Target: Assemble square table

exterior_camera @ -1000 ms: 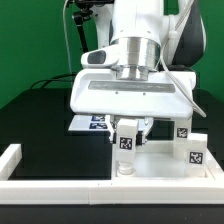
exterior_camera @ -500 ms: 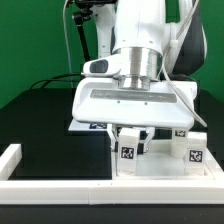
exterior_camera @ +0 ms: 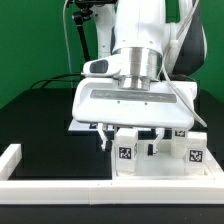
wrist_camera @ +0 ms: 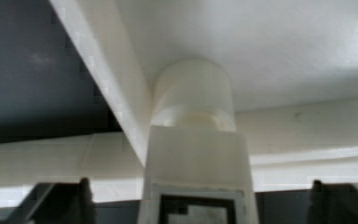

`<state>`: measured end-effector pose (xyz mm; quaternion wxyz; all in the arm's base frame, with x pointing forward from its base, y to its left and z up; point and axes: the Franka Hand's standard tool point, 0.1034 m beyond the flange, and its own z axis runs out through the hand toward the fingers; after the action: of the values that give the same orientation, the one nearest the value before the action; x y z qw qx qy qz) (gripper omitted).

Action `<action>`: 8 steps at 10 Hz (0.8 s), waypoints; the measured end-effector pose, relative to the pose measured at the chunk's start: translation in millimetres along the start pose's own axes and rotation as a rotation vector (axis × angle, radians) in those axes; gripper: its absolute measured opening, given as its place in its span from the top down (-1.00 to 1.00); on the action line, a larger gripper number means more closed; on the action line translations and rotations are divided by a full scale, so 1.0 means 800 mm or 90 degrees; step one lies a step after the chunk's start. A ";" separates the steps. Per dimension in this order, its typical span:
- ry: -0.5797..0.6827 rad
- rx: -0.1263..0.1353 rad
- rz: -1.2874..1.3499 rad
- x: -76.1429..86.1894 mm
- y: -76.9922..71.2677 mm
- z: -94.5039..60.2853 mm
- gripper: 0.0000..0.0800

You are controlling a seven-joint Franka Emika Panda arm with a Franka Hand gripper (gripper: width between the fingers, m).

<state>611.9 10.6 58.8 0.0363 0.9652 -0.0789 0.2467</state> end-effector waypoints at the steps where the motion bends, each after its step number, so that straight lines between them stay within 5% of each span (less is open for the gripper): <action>1: 0.000 0.000 0.000 0.000 0.000 0.000 -0.60; 6: -0.004 0.001 -0.001 0.001 0.001 -0.002 -0.62; 8: -0.068 0.015 0.006 0.014 0.015 -0.025 -0.62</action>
Offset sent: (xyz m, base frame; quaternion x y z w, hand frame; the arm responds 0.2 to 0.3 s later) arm 0.0000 0.0000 0.0000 0.0000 0.0000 0.0000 1.0000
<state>610.4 -0.8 82.5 0.0193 0.9769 -0.0819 0.1962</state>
